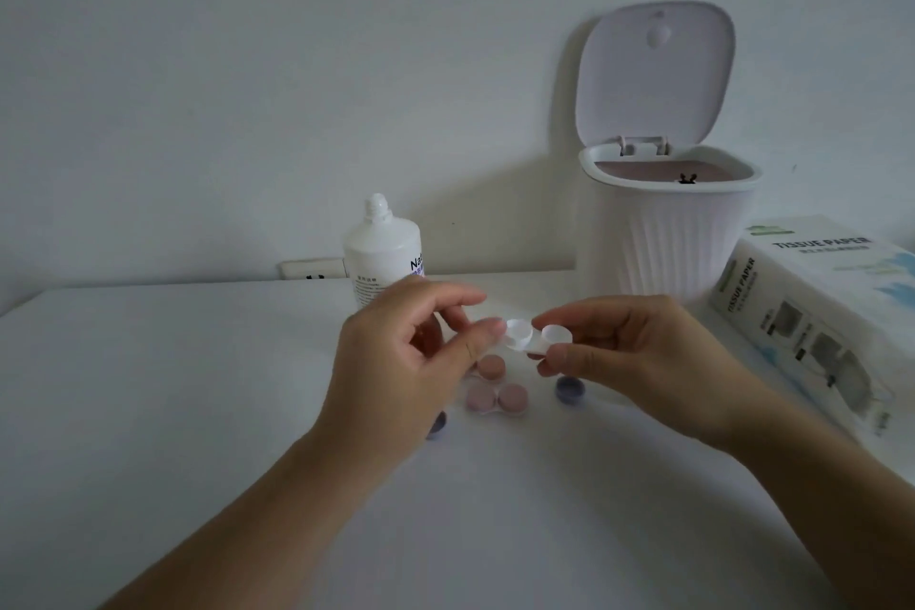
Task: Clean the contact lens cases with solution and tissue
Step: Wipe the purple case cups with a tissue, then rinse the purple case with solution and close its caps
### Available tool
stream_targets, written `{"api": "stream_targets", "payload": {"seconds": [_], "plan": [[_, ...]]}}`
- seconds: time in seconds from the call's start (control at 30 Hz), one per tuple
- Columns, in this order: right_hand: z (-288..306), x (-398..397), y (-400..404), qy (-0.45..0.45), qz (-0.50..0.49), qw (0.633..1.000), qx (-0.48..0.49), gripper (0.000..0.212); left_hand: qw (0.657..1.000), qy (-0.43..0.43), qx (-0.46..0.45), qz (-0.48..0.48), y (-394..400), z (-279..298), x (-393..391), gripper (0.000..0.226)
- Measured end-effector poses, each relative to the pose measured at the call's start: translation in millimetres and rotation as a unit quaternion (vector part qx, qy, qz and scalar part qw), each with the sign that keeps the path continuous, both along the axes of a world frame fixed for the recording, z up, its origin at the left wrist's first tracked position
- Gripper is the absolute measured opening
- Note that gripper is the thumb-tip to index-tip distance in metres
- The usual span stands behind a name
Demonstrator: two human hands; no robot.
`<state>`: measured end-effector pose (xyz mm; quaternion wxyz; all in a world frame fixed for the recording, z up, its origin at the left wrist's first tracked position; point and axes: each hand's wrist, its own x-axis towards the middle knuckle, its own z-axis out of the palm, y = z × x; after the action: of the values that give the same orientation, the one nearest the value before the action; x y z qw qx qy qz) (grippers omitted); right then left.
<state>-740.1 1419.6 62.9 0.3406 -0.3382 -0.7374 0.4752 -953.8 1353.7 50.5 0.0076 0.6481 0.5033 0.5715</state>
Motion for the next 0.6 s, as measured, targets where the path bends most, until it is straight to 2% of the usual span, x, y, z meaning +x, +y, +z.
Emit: {"api": "stream_targets", "payload": {"seconds": [0.1, 0.17, 0.27, 0.4, 0.47, 0.6], "plan": [[-0.3, 1.0, 1.0, 0.002, -0.011, 1.0, -0.008, 0.034, 0.99, 0.02, 0.119, 0.07, -0.3, 9.5, -11.6, 0.012], [0.1, 0.8, -0.6, -0.004, -0.01, 1.0, -0.005, 0.036, 0.985, -0.013, 0.138, 0.106, 1.7, 15.7, -21.0, 0.017], [0.2, -0.9, -2.6, -0.012, -0.021, 1.0, 0.004, 0.024, 0.979, -0.083, 0.109, 0.151, 7.8, 22.5, -37.3, 0.02], [0.5, -4.1, -5.3, -0.025, -0.027, 0.999, -0.003, 0.022, 0.969, -0.184, 0.051, 0.156, 19.3, 23.0, -66.8, 0.005], [0.7, -4.9, -6.7, -0.021, -0.026, 0.999, -0.018, 0.021, 0.964, -0.214, 0.014, 0.16, 23.8, 16.9, -80.6, 0.011], [-2.1, -5.9, -6.2, -0.021, -0.016, 0.999, -0.027, 0.019, 0.968, -0.206, -0.065, 0.131, 25.1, -3.2, -92.8, 0.031]]}}
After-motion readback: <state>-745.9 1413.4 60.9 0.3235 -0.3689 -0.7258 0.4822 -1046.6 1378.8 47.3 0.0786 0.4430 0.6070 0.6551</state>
